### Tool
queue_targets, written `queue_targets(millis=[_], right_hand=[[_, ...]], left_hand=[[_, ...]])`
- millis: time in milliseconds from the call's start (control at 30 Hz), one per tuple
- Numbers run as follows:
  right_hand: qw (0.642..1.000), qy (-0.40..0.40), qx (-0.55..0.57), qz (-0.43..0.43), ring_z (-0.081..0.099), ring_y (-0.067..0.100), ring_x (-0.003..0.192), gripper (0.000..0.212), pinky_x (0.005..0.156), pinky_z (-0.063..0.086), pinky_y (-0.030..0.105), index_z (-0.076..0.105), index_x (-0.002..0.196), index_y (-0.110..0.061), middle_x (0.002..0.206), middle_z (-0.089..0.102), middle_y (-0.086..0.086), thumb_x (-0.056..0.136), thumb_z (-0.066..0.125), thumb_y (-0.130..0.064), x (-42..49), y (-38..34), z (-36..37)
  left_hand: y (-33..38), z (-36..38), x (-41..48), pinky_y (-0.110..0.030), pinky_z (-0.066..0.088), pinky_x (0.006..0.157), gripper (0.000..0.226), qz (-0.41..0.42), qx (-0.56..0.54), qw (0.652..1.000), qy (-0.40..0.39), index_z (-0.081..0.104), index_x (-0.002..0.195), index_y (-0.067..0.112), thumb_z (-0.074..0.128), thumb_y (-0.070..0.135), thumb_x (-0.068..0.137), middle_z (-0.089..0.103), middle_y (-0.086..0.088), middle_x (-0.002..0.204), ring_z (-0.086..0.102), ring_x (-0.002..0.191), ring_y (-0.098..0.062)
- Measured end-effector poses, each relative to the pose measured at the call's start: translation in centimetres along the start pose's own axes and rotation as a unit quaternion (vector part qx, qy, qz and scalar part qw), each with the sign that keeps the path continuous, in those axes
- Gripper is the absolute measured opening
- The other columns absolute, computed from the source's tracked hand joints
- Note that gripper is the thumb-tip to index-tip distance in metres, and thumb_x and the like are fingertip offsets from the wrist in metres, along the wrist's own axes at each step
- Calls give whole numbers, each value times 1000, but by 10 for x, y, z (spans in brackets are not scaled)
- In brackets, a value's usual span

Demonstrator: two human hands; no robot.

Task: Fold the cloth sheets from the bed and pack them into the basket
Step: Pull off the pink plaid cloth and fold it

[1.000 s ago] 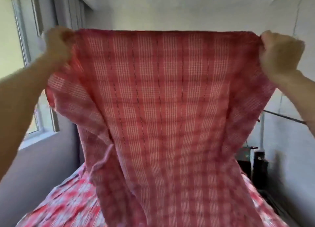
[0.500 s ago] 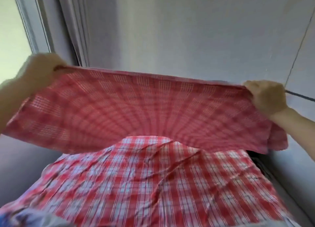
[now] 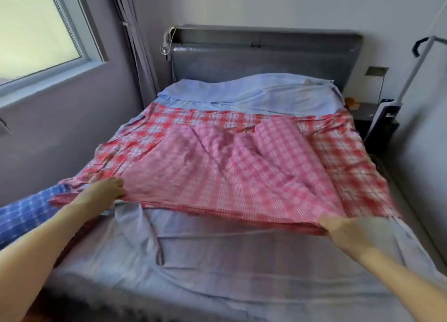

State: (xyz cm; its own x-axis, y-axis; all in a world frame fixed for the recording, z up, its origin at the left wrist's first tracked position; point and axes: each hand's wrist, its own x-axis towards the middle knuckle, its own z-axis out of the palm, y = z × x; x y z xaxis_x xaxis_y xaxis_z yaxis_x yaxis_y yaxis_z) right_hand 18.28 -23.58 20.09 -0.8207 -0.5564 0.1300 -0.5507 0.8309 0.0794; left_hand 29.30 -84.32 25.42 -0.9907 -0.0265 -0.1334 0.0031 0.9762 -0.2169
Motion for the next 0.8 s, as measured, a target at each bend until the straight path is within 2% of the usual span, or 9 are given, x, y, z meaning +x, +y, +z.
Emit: queue_targets(millis=[100,167,200,267,333,433,567,633,800], right_hand=[[992,-114,42,11,58,14,46,36,41,39,20,64,65,-19,56,60,-3,45,90,-5,-31,-19,32],[987,-151,46,20,62,17,71,10,57,37,23,67,83,-15,78,66,2,77,74,-16,-50,-36,48],[976,-211,61,13,62,19,85,10,62,32,25,65,94,-15,93,67,6,89,58,-20,-58,-45,58],[940,-333,73,15,61,24,100,20,65,28,27,62,105,-17,109,65,9,92,47,-20,-72,-57,81],[892,-445,81,0,61,24,105,26,70,38,26,65,110,-19,114,66,6,88,53,-26,-86,-69,95],[827,-549,119,25,64,18,91,31,70,45,19,69,107,-18,104,70,2,81,61,-33,-99,-77,113],[823,-499,213,167,56,12,77,17,61,39,20,65,81,-21,78,57,-7,90,53,-28,-103,-69,117],[827,-461,221,232,54,12,75,23,62,39,21,54,72,-24,77,55,-6,93,47,-26,-104,-61,120],[785,-385,250,416,50,15,70,34,61,37,28,39,60,-23,65,46,-8,93,45,-18,-119,-38,142]], left_hand=[[33,14,-37,-27,50,65,18,39,42,996,-75,73,79,23,74,9,68,65,-3,88,66,79,-17],[38,38,-49,-16,43,56,16,36,58,989,-130,71,67,29,69,13,64,63,6,71,63,63,-6],[41,53,-56,-13,42,57,12,48,84,985,-141,71,67,31,68,20,64,63,7,69,63,61,-5],[52,78,-60,-17,47,78,20,51,91,970,-219,71,96,32,62,31,78,67,6,96,65,89,-9],[63,93,-63,-22,43,96,33,76,122,924,-354,58,122,27,49,31,90,58,3,126,55,116,-15],[76,101,-44,-21,39,97,38,61,88,878,-467,50,131,23,46,19,94,50,0,137,50,123,-16],[93,106,17,-20,39,98,43,55,90,897,-430,45,133,28,35,8,96,43,6,139,47,125,-11],[109,103,42,-20,41,95,48,68,74,913,-396,45,133,32,34,5,95,43,10,139,47,123,-9],[178,112,141,-22,41,101,56,158,50,944,-285,44,136,34,32,0,93,41,9,145,43,130,-11]])
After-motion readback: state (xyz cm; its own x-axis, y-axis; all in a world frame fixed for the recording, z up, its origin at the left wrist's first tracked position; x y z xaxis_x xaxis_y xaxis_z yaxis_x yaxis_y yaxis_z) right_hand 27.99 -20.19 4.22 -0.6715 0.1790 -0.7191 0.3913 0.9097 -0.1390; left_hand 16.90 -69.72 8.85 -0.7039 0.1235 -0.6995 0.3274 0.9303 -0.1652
